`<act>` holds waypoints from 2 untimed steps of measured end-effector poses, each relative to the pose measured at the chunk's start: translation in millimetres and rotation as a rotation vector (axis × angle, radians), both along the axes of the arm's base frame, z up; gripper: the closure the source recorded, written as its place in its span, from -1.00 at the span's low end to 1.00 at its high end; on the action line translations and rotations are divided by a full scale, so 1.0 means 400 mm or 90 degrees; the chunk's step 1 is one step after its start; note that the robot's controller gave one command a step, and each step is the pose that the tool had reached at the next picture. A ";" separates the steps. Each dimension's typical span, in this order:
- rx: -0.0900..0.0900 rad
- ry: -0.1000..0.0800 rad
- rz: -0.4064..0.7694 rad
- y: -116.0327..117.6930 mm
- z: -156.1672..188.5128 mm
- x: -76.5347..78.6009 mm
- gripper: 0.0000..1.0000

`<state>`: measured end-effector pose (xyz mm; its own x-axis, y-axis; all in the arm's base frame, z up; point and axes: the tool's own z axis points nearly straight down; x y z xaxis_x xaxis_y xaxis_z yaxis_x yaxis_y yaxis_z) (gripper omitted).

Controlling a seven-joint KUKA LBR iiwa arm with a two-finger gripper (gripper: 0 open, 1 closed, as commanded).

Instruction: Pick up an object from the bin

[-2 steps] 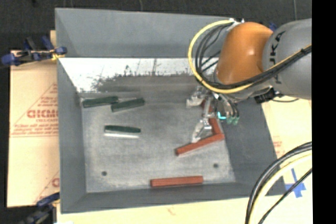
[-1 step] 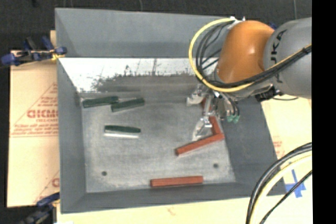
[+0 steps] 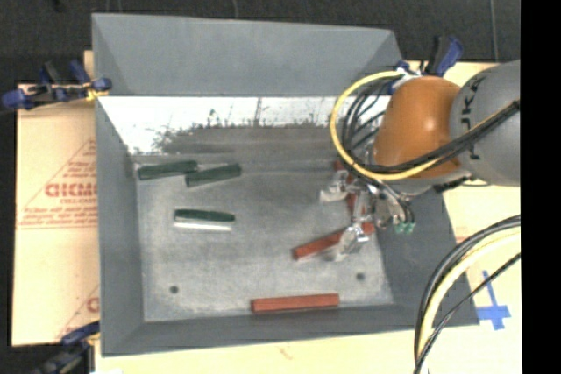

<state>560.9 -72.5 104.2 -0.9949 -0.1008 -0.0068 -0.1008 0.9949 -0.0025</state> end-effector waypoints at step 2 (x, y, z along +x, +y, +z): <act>0.001 0.002 0.015 -0.031 0.038 -0.030 -1.00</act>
Offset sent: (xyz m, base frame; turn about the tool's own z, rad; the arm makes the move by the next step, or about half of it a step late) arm -0.0129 -0.0118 0.0137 -0.0240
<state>548.7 -85.1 119.4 -0.9923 -0.1236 -0.0035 -0.1236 0.9923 0.0000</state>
